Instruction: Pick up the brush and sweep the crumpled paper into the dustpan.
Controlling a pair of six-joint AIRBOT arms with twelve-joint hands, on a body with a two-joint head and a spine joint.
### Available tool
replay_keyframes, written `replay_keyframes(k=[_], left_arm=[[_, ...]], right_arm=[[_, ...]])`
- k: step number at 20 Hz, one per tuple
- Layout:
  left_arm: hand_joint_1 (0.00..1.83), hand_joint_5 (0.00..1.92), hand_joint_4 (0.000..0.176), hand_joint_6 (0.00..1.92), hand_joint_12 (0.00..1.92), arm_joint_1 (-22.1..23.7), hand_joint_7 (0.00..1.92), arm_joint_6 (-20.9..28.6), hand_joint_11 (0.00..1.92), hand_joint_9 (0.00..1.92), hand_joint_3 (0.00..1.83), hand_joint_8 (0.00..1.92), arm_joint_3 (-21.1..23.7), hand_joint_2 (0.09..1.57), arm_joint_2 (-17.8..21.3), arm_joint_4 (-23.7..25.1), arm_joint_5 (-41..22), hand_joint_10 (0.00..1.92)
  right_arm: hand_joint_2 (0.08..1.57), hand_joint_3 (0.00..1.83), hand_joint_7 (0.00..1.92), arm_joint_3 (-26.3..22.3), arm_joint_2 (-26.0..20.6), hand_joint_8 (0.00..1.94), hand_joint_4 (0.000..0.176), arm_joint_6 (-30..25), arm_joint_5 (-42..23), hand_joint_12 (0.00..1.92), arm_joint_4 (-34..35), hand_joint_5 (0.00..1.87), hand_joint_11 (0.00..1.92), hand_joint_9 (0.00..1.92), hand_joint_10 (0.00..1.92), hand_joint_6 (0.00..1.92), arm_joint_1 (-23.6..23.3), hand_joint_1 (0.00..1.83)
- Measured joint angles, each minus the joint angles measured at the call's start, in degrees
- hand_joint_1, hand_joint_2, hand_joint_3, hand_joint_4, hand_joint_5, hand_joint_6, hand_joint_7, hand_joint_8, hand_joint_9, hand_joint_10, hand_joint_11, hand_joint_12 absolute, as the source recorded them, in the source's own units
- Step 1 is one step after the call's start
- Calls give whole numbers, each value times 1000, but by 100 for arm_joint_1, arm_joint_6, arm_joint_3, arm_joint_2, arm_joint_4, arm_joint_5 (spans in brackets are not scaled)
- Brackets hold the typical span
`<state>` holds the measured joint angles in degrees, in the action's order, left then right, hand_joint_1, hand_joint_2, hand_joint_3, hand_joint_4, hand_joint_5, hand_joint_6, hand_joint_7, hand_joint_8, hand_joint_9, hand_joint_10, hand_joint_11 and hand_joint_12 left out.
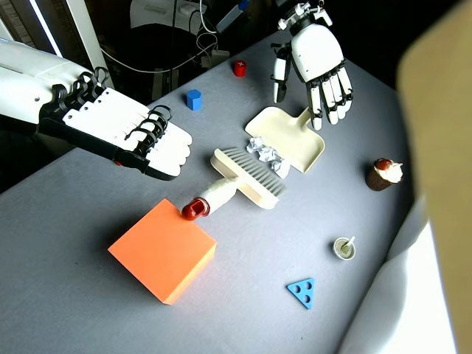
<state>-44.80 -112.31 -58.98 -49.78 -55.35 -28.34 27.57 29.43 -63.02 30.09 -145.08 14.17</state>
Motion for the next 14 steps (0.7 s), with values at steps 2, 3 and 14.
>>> replay_keyframes(k=[2,3,14], left_arm=[[755,462,84,14,651,-129,246,81,18,216,0,10,-52,958,-37,-22,-4,9],[779,467,68,3,681,-173,248,101,3,215,0,2,-74,955,-68,-33,-20,2],[721,465,79,7,669,-479,256,142,19,230,5,3,-297,983,-264,-225,-249,8]], right_arm=[[957,0,130,0,0,5,0,0,0,26,2,118,136,133,5,7,0,46],[963,1,150,0,0,11,0,-2,0,32,7,133,153,152,11,11,0,35],[995,7,115,114,433,0,0,2,901,12,28,94,130,118,0,0,260,49]])
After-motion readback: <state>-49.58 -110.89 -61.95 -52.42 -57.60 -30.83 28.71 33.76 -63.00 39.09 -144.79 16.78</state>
